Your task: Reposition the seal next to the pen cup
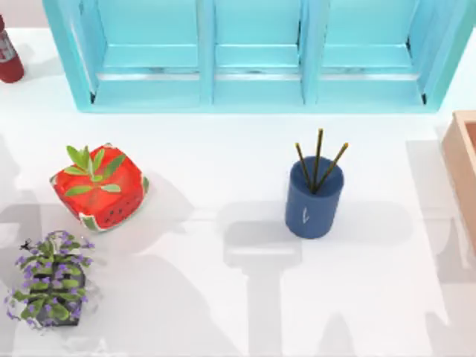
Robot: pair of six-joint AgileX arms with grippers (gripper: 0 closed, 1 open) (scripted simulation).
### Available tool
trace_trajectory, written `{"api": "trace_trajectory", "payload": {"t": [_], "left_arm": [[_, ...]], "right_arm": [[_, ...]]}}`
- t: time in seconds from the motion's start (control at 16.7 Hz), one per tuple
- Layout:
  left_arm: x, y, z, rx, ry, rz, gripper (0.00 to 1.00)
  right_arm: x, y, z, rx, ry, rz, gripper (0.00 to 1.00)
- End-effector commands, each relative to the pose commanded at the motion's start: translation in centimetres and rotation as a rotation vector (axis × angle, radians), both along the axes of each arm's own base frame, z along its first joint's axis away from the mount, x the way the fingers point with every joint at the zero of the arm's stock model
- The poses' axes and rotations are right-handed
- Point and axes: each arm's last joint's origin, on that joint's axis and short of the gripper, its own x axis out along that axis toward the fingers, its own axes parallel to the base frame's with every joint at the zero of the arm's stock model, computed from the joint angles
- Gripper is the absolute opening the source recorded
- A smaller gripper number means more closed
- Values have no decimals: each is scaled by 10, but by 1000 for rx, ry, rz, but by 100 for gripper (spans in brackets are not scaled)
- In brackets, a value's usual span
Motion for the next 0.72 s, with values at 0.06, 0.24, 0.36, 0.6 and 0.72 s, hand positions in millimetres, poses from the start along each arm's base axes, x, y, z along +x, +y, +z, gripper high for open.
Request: {"api": "trace_trajectory", "payload": {"t": [0.06, 0.24, 0.36, 0.6, 0.72], "left_arm": [[0, 0, 0, 0, 0, 0, 77], [0, 0, 0, 0, 0, 0, 55], [0, 0, 0, 0, 0, 0, 40], [0, 0, 0, 0, 0, 0, 10], [0, 0, 0, 0, 0, 0, 0]], "right_arm": [[0, 0, 0, 0, 0, 0, 100], [0, 0, 0, 0, 0, 0, 100], [0, 0, 0, 0, 0, 0, 100], [0, 0, 0, 0, 0, 0, 100], [0, 0, 0, 0, 0, 0, 100]]}}
